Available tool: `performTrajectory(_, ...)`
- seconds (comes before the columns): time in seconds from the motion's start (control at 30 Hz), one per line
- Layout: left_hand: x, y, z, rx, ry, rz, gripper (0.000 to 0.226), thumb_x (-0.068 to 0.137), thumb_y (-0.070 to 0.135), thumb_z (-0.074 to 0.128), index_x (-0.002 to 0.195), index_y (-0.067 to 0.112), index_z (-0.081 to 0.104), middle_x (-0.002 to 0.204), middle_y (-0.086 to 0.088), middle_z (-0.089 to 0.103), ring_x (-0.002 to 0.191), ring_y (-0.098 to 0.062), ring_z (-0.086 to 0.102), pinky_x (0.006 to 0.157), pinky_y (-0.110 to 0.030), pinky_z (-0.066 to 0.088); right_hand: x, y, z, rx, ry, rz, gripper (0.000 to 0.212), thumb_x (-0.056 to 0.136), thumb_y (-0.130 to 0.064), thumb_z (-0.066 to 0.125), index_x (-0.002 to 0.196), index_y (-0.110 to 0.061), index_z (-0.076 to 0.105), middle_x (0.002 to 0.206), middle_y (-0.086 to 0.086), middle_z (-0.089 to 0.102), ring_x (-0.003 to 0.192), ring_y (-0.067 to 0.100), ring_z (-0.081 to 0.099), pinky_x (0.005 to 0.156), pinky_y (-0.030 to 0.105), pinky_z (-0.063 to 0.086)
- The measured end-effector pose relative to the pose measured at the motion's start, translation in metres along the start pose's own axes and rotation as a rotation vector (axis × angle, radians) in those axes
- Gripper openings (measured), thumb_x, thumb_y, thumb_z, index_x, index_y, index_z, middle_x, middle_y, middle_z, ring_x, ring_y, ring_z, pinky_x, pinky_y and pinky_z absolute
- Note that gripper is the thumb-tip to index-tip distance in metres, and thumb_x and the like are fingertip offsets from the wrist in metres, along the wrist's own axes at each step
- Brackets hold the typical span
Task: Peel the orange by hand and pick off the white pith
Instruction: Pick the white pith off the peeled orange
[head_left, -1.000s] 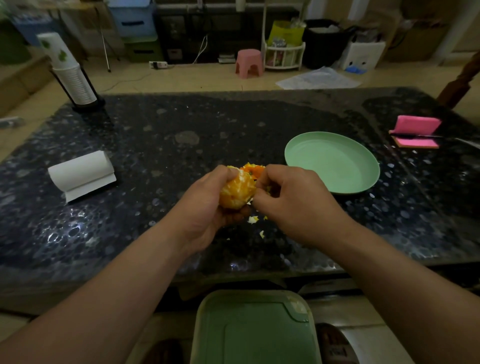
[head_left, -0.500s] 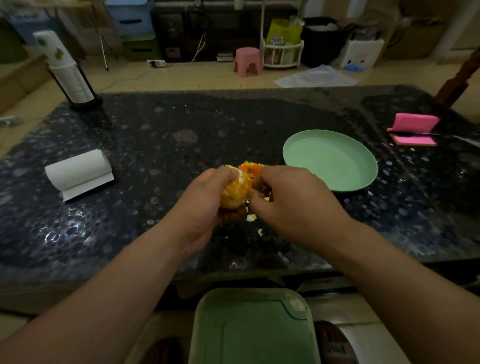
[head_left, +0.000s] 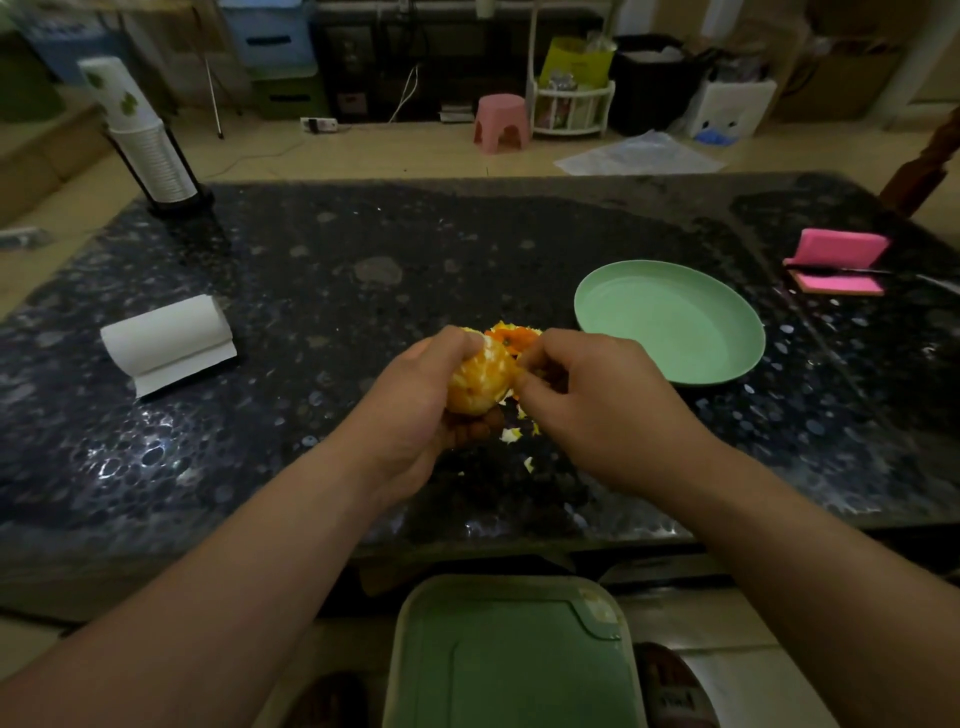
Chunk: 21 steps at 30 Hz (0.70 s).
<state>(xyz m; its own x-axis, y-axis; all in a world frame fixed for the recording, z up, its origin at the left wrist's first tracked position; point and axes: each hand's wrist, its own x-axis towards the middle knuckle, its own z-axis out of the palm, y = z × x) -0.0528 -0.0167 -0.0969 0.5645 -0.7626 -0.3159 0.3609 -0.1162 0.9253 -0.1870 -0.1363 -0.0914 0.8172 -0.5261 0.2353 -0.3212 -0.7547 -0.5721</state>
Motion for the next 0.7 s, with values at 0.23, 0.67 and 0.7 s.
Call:
performTrajectory(0.23, -0.001, -0.004, 0.003, 0.034, 0.037, 0.034, 0.027, 0.101, 0.032, 0.056, 0.117, 0.012, 0.064, 0.108, -0.014, 0.07, 0.082, -0.023, 0.067, 0.075, -0.041, 0.057, 0.001, -0.002, 0.004, 0.004, 0.076, 0.033, 0.014, 0.091, -0.031, 0.07, 0.08, -0.023, 0.067, 0.067, -0.006, 0.063, 0.063, 0.01, 0.058, 0.057, 0.033, 0.049)
performTrajectory(0.67, -0.003, 0.007, -0.007, -0.233, -0.178, -0.114, 0.038, 0.087, 0.037, 0.054, 0.114, 0.011, 0.063, 0.098, -0.017, 0.072, 0.064, -0.023, 0.058, 0.056, -0.029, 0.048, 0.007, 0.005, -0.014, 0.368, -0.071, 0.056, 0.014, 0.093, -0.015, 0.072, 0.079, -0.019, 0.069, 0.06, -0.008, 0.06, 0.052, 0.003, 0.051, 0.05, 0.02, 0.042)
performTrajectory(0.7, -0.003, 0.007, -0.009, -0.251, -0.201, -0.12, 0.039, 0.084, 0.038, 0.055, 0.11, 0.011, 0.066, 0.098, -0.018, 0.072, 0.062, -0.023, 0.058, 0.055, -0.028, 0.048, 0.008, 0.007, -0.015, 0.376, -0.069, 0.049, 0.014, 0.093, -0.016, 0.072, 0.079, -0.019, 0.069, 0.06, -0.008, 0.059, 0.053, 0.004, 0.051, 0.051, 0.023, 0.043)
